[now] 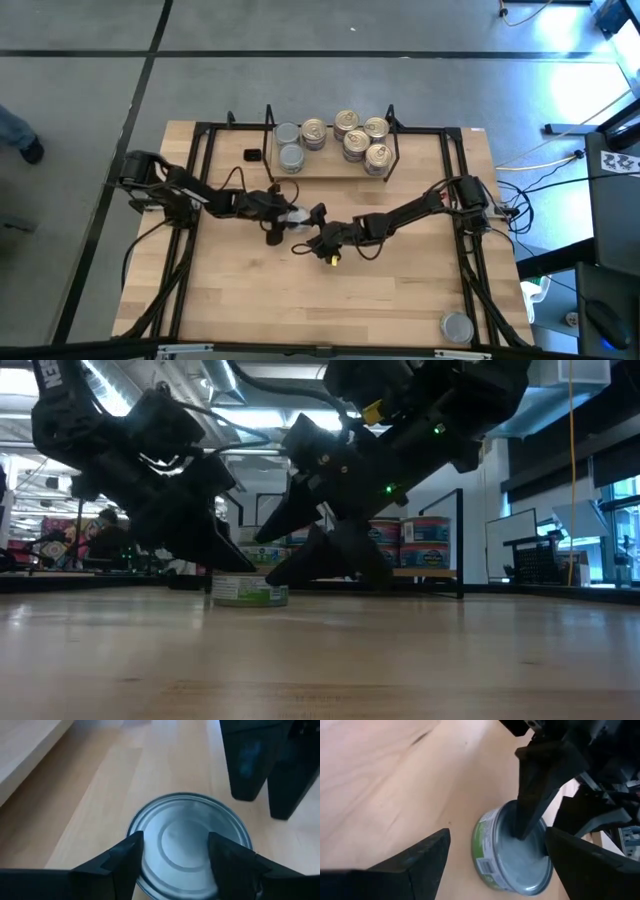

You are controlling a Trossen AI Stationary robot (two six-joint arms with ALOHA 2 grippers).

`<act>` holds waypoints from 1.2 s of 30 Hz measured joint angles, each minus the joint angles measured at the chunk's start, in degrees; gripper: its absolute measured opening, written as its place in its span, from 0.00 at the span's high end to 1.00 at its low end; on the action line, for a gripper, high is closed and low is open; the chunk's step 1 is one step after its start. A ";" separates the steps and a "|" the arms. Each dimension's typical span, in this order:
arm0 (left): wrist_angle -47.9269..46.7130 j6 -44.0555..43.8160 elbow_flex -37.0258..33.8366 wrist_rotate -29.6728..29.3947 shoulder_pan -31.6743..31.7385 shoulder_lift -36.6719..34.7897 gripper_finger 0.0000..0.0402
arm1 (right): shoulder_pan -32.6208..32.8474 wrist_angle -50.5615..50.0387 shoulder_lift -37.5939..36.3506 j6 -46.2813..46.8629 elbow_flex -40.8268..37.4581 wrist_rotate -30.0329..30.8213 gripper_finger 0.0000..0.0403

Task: Stack canned seafood by type on shelf
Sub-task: Put the green tuna can on the shelf

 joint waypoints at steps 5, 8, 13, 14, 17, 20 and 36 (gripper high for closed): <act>6.36 -4.06 -1.09 2.15 1.53 3.20 0.44 | -0.78 -0.89 0.00 -1.96 0.00 0.61 0.20; 10.44 -7.30 -1.96 3.53 2.73 4.93 0.44 | -1.20 -2.54 0.00 -2.39 0.00 1.00 0.20; 17.66 -11.73 -3.41 5.45 4.23 7.51 0.44 | -1.80 -3.97 0.03 -3.81 0.00 3.09 0.20; 18.15 -12.16 -3.42 5.78 4.48 7.83 0.44 | -1.79 -3.69 0.14 -4.42 0.00 3.63 0.20; 19.59 -13.34 -3.46 7.14 4.99 8.52 0.44 | -1.77 -3.41 0.48 -6.48 0.02 5.97 0.20; 19.80 -14.02 -3.46 7.25 5.00 8.61 0.44 | -2.19 -3.77 1.40 -8.18 0.06 6.40 0.20; 21.73 -15.92 -3.83 7.61 4.82 8.65 0.44 | -2.45 3.47 4.39 -13.59 0.14 9.92 0.49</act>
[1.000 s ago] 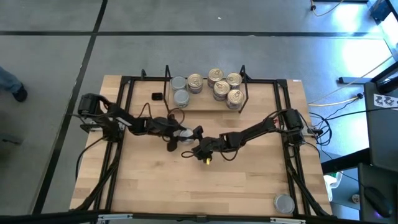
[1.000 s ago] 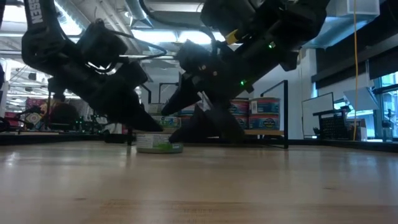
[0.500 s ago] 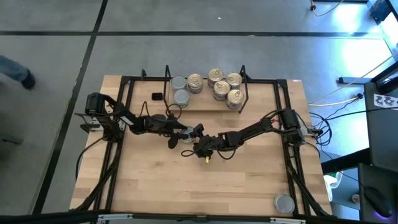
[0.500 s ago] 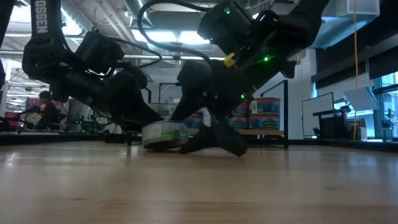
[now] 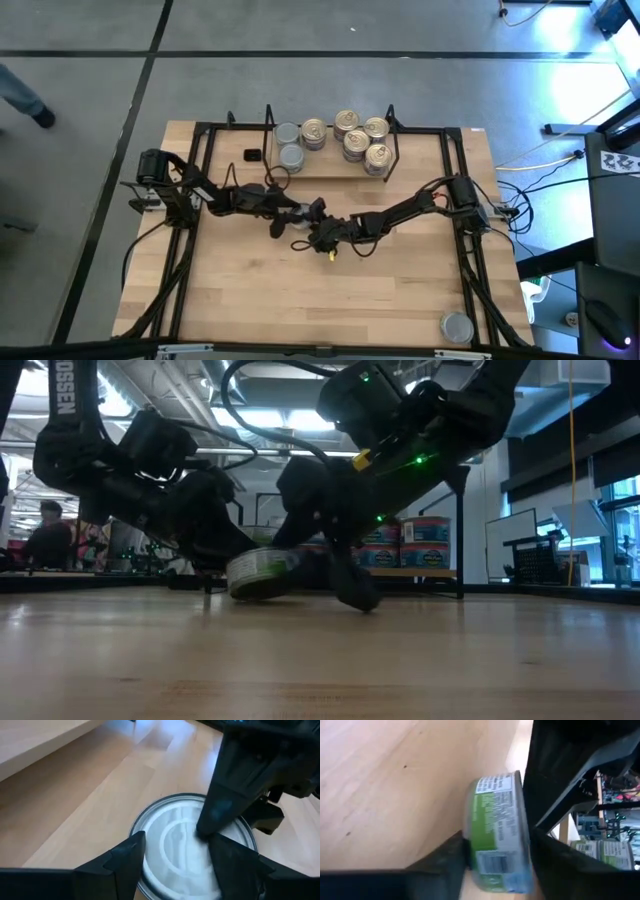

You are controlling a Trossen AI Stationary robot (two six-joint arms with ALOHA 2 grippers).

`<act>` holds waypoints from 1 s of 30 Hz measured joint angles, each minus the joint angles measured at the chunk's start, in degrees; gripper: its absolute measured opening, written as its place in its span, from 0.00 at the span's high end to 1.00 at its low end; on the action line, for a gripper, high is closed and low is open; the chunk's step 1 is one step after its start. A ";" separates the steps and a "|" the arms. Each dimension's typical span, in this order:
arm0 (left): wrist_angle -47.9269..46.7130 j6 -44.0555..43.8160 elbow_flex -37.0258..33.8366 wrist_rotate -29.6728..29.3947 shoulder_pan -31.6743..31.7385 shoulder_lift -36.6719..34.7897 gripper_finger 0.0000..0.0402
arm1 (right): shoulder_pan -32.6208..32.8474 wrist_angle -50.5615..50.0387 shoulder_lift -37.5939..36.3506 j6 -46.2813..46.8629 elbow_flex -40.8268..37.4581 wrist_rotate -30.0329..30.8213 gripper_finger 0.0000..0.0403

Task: Stack canned seafood by type on shelf
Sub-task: Put the green tuna can on the shelf

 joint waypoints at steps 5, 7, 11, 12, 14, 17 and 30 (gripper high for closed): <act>0.28 -2.23 0.00 -0.46 -0.05 -0.97 0.44 | 0.81 -1.57 -0.10 2.25 0.04 1.23 0.65; -0.55 -2.67 0.11 -0.35 -0.52 -2.03 0.44 | 1.88 -3.45 -0.79 2.58 0.08 2.14 0.65; -2.24 -2.62 -0.17 0.66 -2.60 -4.63 0.44 | 4.46 -9.61 -3.61 5.46 -0.22 3.23 0.65; -3.47 -2.62 -0.13 0.47 -3.24 -5.64 0.44 | 5.18 -11.51 -4.61 6.31 -0.25 3.17 0.65; -5.92 -2.70 -0.07 -1.41 -4.71 -7.63 0.44 | 6.49 -15.86 -6.78 8.46 -0.30 3.00 0.65; -13.54 -3.72 -0.04 -5.78 -7.17 -10.39 0.44 | 7.77 -20.86 -10.62 12.50 -0.30 3.06 0.65; -27.11 -11.96 0.09 -23.74 -18.11 -11.93 0.44 | 3.06 -23.07 -18.43 15.08 -0.22 20.48 0.65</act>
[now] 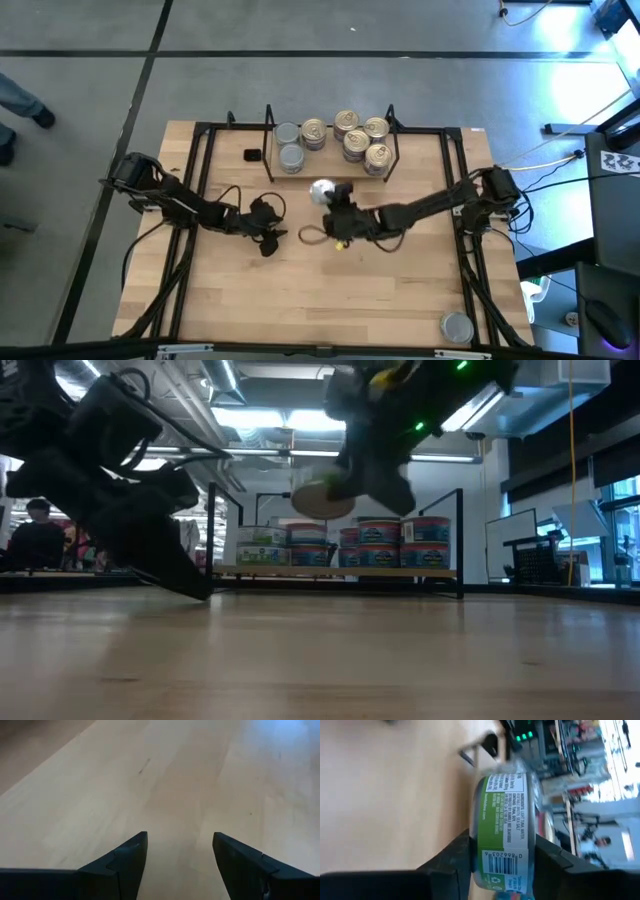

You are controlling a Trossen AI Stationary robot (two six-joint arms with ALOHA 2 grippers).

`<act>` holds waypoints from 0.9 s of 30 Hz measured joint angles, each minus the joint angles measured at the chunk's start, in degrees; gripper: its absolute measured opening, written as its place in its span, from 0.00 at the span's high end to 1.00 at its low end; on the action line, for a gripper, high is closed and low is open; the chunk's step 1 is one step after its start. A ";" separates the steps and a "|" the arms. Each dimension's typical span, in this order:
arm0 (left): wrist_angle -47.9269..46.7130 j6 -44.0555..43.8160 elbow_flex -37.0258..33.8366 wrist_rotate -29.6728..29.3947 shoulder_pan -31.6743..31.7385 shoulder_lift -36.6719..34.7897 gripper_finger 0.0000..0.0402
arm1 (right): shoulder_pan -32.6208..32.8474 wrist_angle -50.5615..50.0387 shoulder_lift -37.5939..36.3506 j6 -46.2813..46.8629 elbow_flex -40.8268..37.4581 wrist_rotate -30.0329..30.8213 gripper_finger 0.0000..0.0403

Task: Stack canned seafood by type on shelf
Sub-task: Put the green tuna can on the shelf

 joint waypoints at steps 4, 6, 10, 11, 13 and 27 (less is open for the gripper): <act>0.54 0.13 0.00 -0.15 -0.82 -0.06 0.44 | -5.44 3.74 0.86 -0.42 0.07 -1.26 0.65; 0.38 -0.04 0.00 -0.17 -0.82 -0.09 0.44 | -8.15 5.70 1.66 -0.10 0.03 -3.60 0.65; 0.41 -0.07 0.04 -0.28 -0.82 -0.11 0.44 | -12.54 9.54 3.32 0.95 0.06 -8.82 0.65; 0.42 -0.07 0.04 -0.28 -0.82 -0.11 0.44 | -13.37 10.12 3.86 0.98 0.10 -9.76 0.65; 0.48 -0.09 0.08 -0.28 -0.80 -0.12 0.44 | -14.89 11.43 5.19 0.95 0.05 -10.20 0.65; 0.43 0.19 0.07 -1.15 -0.73 -0.13 0.44 | -20.64 16.42 9.23 1.96 0.09 -14.88 0.64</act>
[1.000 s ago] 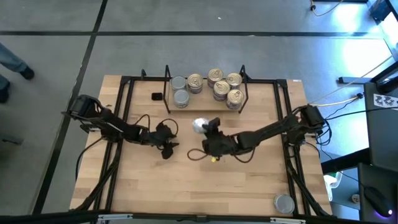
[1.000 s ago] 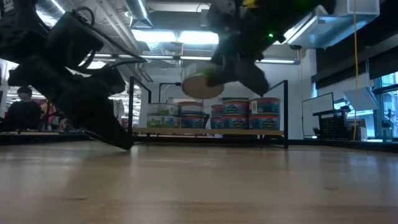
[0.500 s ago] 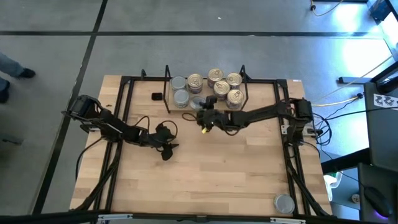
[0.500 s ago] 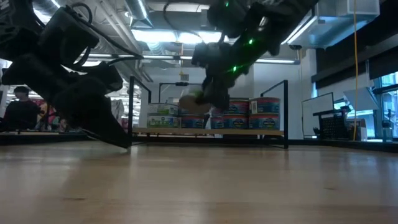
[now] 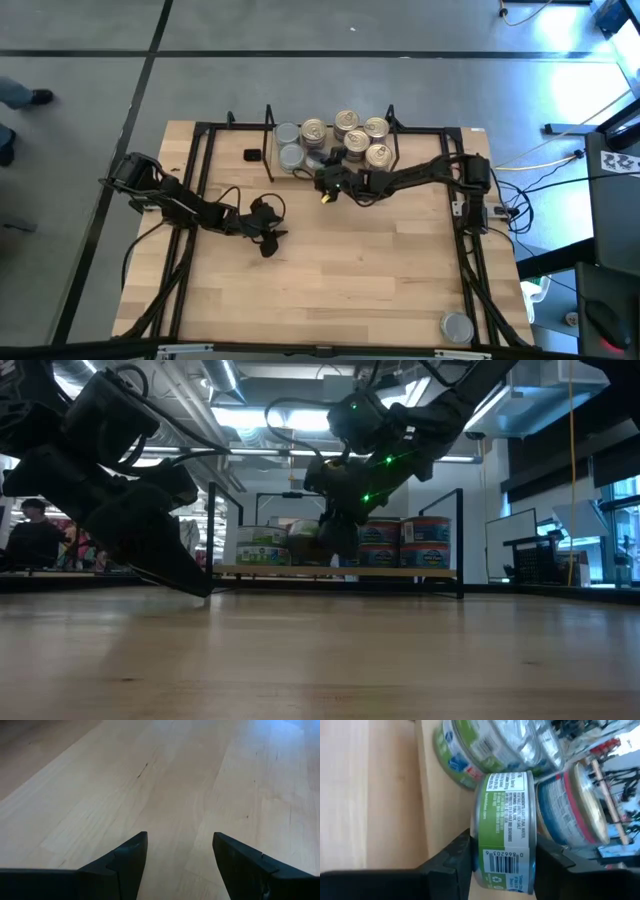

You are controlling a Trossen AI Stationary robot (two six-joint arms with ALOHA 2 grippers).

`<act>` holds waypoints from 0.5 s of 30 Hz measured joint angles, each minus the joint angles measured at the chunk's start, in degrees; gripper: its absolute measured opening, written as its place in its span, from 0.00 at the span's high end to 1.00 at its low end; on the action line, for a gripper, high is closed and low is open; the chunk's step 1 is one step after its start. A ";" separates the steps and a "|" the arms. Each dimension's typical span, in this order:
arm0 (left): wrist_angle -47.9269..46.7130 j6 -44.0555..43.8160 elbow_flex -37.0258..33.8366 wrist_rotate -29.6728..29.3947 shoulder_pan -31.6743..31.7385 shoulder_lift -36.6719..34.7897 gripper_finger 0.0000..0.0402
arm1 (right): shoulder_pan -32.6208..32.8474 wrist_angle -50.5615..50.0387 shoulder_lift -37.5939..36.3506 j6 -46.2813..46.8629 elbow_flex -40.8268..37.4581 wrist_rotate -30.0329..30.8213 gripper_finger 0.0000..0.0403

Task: Stack canned seafood by type on shelf
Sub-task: Put the green tuna can on the shelf

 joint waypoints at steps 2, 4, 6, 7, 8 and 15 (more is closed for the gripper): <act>-0.06 0.00 0.00 0.00 0.02 0.00 0.44 | -0.49 0.04 0.58 0.70 -0.01 -0.38 0.60; -0.04 -0.02 0.00 0.00 0.02 0.00 0.44 | -0.96 -0.05 0.89 1.05 0.01 -0.59 0.57; -0.02 0.00 0.00 0.00 0.02 0.00 0.44 | -0.98 -0.31 0.86 1.62 0.01 -1.29 0.54; -0.02 0.00 0.00 0.00 0.02 0.00 0.44 | -0.95 -0.51 0.87 1.62 0.01 -2.20 0.53; 0.00 0.00 0.00 0.00 0.02 0.00 0.44 | -0.91 -0.49 0.89 1.66 0.01 -3.25 0.52; 0.10 -0.08 0.00 0.00 0.07 -0.01 0.44 | -0.83 -1.59 0.89 4.05 0.03 -7.54 0.39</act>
